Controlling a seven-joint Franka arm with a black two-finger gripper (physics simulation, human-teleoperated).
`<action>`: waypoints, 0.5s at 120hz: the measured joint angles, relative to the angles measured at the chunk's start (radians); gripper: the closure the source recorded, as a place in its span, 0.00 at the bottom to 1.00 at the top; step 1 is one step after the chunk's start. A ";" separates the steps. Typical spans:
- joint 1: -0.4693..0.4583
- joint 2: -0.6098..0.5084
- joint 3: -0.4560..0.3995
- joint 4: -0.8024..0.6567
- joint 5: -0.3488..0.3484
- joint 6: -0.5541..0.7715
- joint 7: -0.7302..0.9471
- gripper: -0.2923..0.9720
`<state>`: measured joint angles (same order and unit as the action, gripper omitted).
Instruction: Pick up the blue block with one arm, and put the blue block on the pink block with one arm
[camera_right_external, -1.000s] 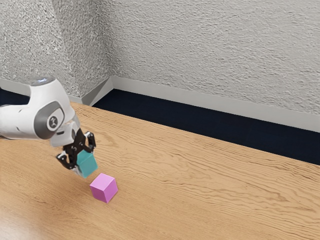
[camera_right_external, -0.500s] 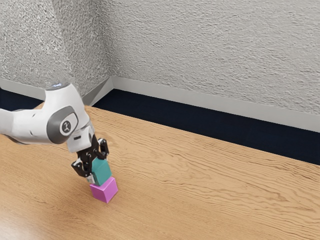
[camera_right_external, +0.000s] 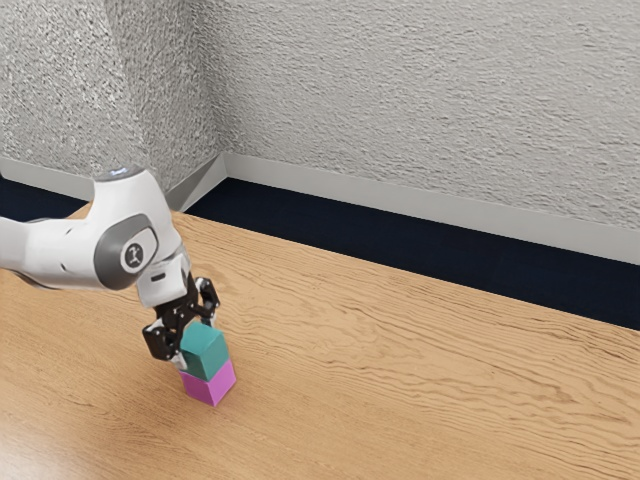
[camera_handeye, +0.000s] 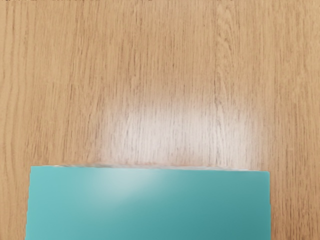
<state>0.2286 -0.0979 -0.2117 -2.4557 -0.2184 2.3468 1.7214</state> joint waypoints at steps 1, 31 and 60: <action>0.000 -0.004 0.000 0.001 0.000 -0.003 -0.001 0.29; 0.003 -0.074 0.002 0.338 0.043 -0.301 -0.027 0.25; -0.098 0.038 0.149 0.848 0.218 -0.764 -0.198 0.24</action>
<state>0.1307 -0.0600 -0.0627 -1.6078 -0.0003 1.5827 1.5238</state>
